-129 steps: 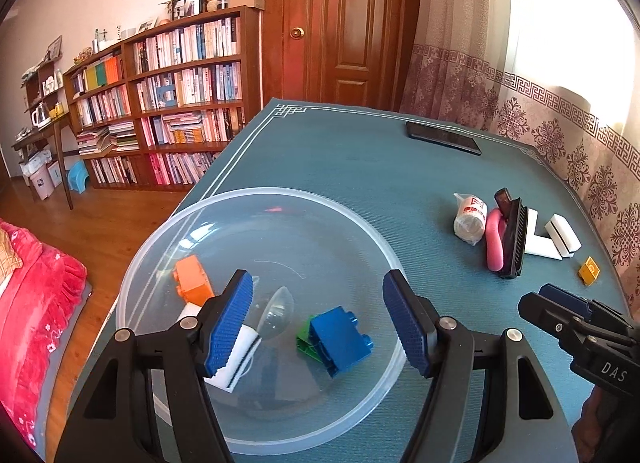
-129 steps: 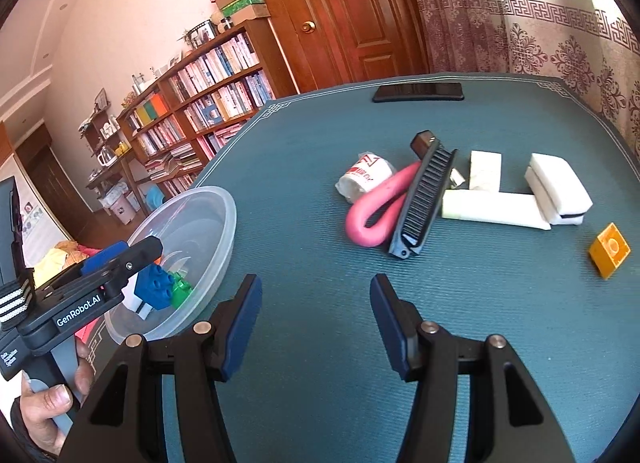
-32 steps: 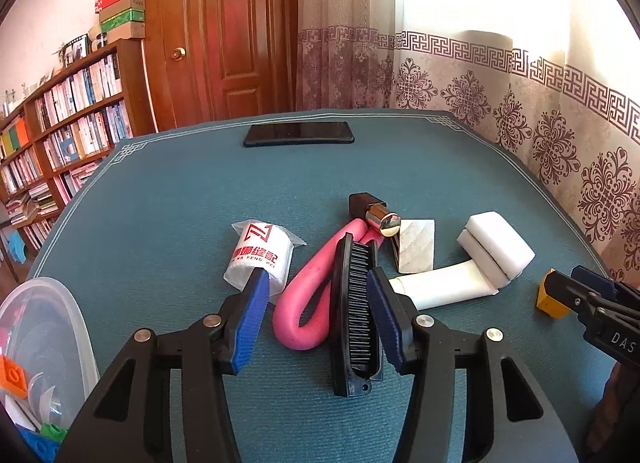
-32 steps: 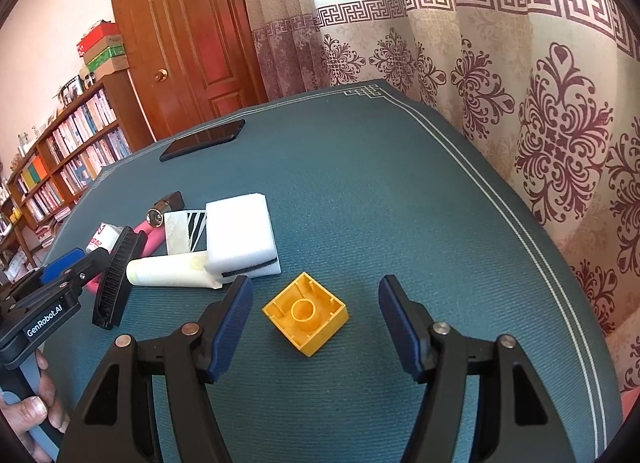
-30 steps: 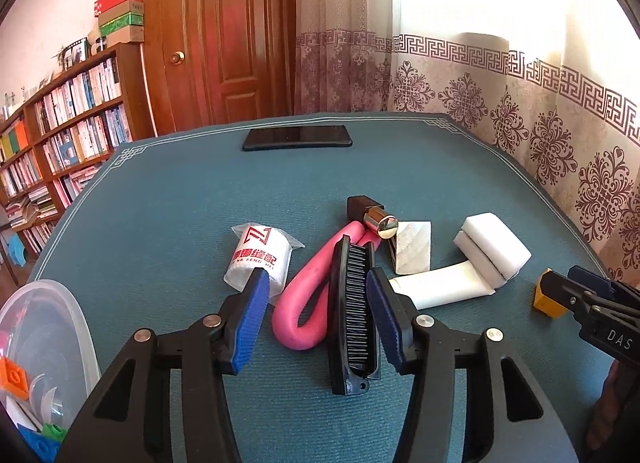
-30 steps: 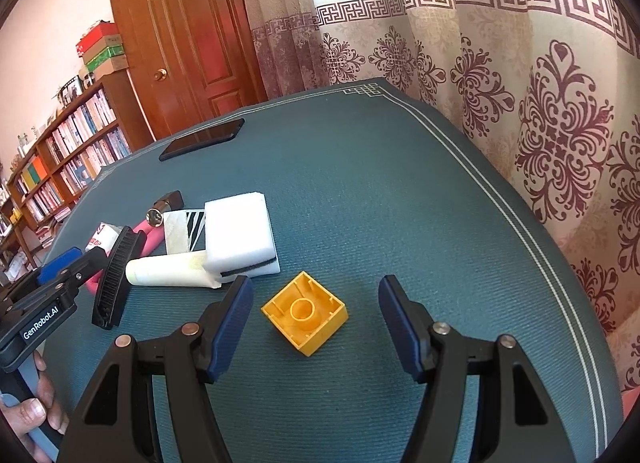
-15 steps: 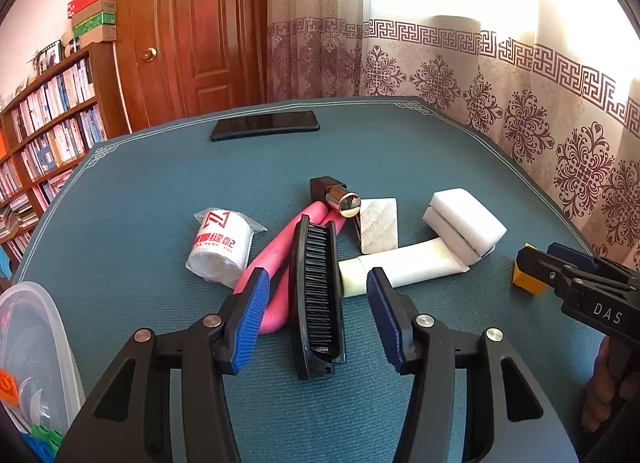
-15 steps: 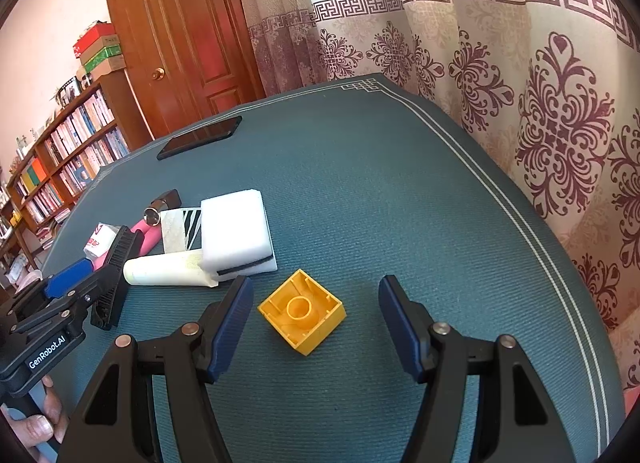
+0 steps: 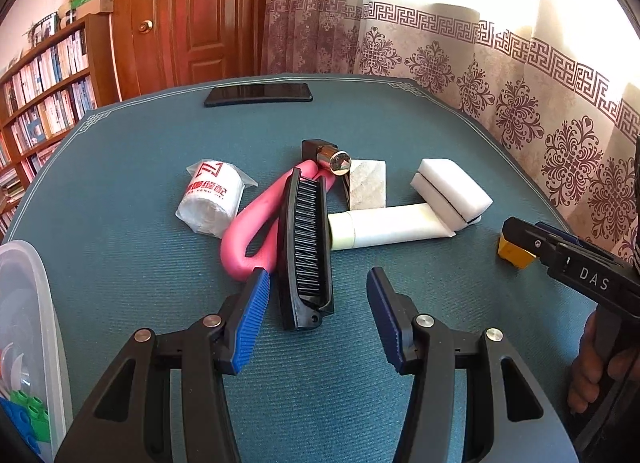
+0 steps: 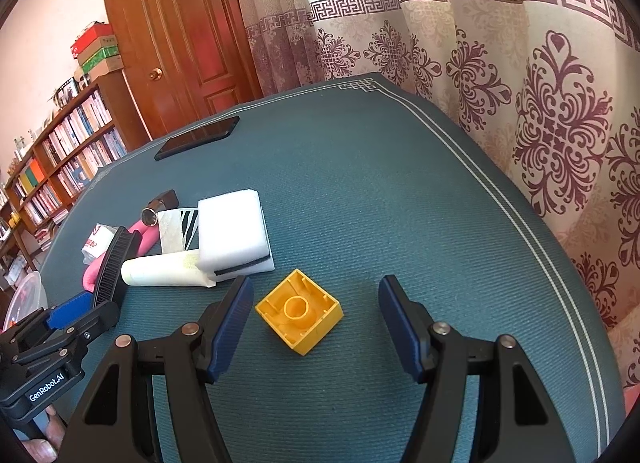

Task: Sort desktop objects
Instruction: 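Lower the left tool onto the black hairbrush and grasp its handle, then close the right tool on the yellow brick while the left tool holds the hairbrush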

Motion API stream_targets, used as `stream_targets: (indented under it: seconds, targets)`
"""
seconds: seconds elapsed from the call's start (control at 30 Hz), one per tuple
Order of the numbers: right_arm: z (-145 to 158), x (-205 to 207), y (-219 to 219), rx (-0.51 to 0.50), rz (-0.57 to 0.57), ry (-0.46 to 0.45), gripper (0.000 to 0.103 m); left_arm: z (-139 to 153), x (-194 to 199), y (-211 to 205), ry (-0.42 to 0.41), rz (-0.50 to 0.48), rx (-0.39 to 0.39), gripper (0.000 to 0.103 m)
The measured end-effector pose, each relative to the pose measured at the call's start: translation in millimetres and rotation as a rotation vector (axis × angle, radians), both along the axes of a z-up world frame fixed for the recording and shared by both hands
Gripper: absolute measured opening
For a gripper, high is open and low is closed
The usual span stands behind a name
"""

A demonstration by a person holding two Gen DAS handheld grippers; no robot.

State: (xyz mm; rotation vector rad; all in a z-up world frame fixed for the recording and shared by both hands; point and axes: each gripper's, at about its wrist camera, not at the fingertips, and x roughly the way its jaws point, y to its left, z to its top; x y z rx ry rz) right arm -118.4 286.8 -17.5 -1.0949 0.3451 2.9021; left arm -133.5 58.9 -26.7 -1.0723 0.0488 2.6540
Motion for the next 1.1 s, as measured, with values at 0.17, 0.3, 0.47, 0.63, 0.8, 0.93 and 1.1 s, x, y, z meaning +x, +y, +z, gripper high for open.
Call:
stream_targets:
  seconds: [0.17,0.3,0.47,0.63,0.8,0.93,1.1]
  targets:
    - [0.3,-0.1,0.1,-0.001,0.0,0.0,0.07,-5.5,-3.8,0.7,-0.031,0.005,-0.009,0.054]
    - [0.1,0.3,-0.2,-0.004,0.001,0.0,0.07,-8.9,-14.9,3.0,-0.061,0.005,-0.016,0.054]
    - [0.3,0.9,-1.8,-0.002,0.007,0.003,0.07,-8.4,-28.4,9.2,-0.066,0.002,-0.043,0.054]
    - [-0.5,0.0,-2.5,-0.004,0.015,-0.002,0.07,-7.9,-36.2,12.2,-0.063,0.003,-0.043,0.054]
    - [-1.8,-0.3,-2.8,-0.008,0.023,-0.009,0.07,-8.4,-36.6,3.1,-0.059,0.025,-0.016,0.032]
    - [-3.4,-2.3,-1.4,-0.016,0.024,-0.019,0.07,-8.2,-34.3,-0.6,-0.061,0.027,0.017,0.032]
    - [-5.6,-4.4,-0.1,-0.023,0.022,-0.034,0.07,-4.1,-25.1,1.0,-0.037,0.019,0.019,0.032]
